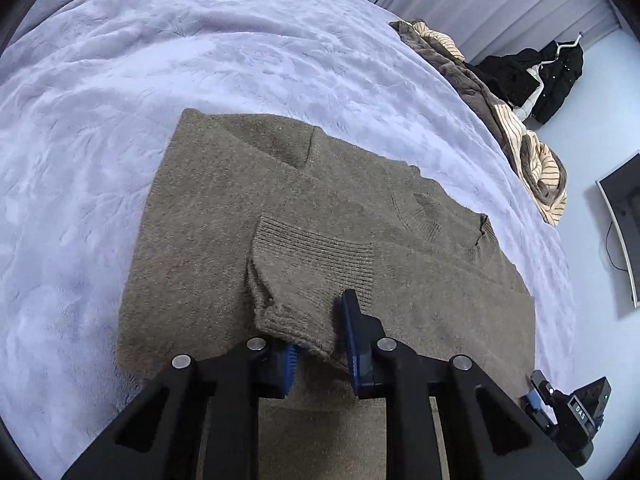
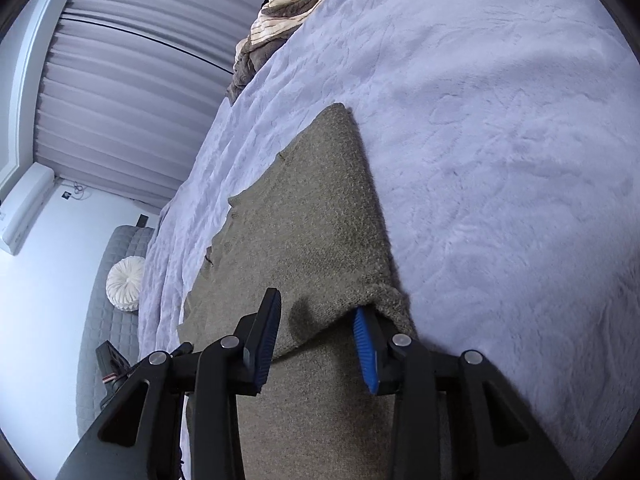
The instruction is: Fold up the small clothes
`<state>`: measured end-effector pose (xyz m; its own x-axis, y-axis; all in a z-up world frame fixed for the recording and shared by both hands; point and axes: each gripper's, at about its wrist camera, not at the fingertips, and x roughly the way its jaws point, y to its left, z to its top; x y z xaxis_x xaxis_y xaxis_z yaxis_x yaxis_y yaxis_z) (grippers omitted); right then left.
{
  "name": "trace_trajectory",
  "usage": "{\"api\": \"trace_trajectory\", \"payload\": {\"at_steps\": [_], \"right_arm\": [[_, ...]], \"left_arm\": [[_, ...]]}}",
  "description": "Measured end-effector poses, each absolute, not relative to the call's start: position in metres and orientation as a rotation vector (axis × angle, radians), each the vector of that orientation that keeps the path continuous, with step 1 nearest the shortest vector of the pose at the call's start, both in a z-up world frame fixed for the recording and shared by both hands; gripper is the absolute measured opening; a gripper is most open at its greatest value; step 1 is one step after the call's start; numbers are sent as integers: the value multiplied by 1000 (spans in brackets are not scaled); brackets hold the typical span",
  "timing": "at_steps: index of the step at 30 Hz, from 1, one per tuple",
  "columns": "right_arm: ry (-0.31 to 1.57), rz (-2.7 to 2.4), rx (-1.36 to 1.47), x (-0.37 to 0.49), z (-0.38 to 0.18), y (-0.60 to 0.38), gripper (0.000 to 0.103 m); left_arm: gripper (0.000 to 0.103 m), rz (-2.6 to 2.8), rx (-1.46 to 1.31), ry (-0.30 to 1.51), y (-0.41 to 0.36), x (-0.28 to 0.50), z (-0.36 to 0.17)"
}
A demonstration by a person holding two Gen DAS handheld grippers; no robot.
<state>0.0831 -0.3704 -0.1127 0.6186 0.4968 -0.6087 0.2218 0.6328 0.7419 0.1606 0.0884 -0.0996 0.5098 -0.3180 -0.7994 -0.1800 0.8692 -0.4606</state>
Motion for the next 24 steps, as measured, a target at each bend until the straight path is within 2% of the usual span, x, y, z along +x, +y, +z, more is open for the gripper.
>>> {"api": "trace_trajectory", "payload": {"at_steps": [1,5,8,11,15,19,21,22,23,24], "right_arm": [[909,181,886,85,-106,-371,6],[872,180,800,88,-86,-381,6],[932,156,740,87,-102,-388,5],[943,171,844,85,-122,-401,5],[868,223,909,82,-109,-409,5],[923,192,1065,75,-139,-423,5],[926,208,1048,70,-135,-422,7],[936,205,1016,68,-130,-421,10],[945,210,989,66,-126,-420,12],[950,214,971,63,-121,-421,17]], "left_arm": [[22,-90,-527,1036,87,158,-98],[22,-118,-466,1034,75,146,-97],[22,-120,-446,1039,69,136,-104],[22,-126,-457,1036,71,129,-101],[22,-88,-413,1005,80,126,-90],[22,11,-426,1036,105,120,-101],[23,2,-465,1033,116,113,-100],[28,-1,-470,1037,120,111,-99],[54,-8,-467,1039,121,110,-97],[88,-5,-450,1029,121,108,-93]]}}
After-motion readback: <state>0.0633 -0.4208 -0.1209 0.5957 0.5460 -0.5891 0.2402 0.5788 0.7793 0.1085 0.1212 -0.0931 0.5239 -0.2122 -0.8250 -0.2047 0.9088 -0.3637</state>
